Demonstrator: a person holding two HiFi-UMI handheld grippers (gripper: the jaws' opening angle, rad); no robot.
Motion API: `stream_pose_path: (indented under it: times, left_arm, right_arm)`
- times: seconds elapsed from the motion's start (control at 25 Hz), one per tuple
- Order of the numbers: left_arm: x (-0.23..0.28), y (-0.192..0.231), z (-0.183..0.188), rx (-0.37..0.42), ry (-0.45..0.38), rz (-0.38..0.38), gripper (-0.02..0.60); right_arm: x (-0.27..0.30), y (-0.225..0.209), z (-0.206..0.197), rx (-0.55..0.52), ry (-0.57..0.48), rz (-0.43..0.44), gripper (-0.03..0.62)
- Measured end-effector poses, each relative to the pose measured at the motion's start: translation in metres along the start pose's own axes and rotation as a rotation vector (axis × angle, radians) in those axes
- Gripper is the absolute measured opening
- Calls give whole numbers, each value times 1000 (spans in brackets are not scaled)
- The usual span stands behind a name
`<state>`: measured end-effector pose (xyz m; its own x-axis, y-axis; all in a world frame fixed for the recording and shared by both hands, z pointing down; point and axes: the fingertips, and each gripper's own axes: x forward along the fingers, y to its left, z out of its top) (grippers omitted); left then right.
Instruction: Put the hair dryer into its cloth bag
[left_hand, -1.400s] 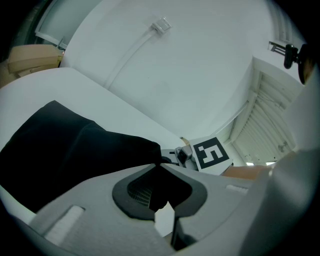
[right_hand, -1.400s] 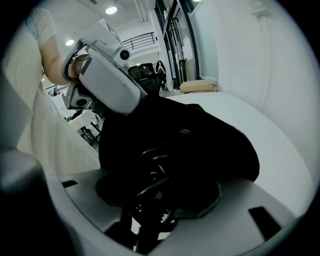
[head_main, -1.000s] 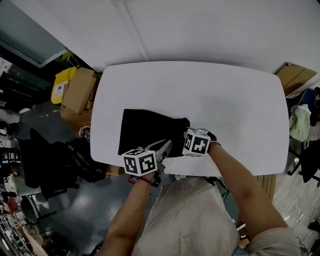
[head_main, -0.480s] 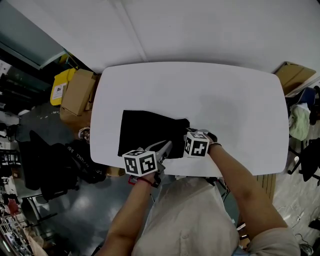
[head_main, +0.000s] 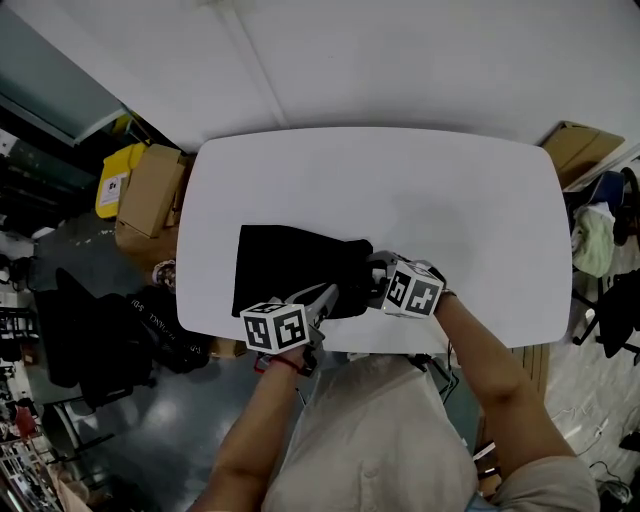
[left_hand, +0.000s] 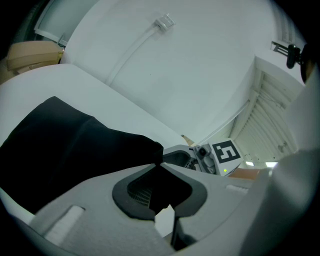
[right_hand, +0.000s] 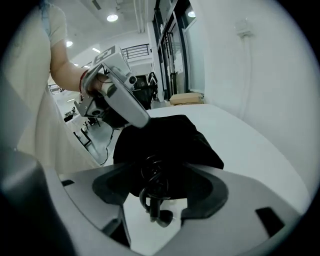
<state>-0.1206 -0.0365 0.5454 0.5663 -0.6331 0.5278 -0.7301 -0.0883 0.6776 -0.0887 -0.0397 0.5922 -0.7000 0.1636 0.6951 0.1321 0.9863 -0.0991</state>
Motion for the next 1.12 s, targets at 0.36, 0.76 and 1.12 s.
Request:
stream_pose_path:
  times: [0.36, 0.76, 1.12]
  left_arm:
    - [2, 1, -1, 10, 13, -2, 31]
    - [2, -1, -3, 20, 20, 0, 31]
    - [3, -2, -6, 23, 29, 4, 31]
  right_arm:
    - [-26, 7, -1, 71, -63, -49, 288]
    - [-48, 14, -29, 66, -24, -93, 288]
    - [-46, 17, -57, 73, 21, -110, 287]
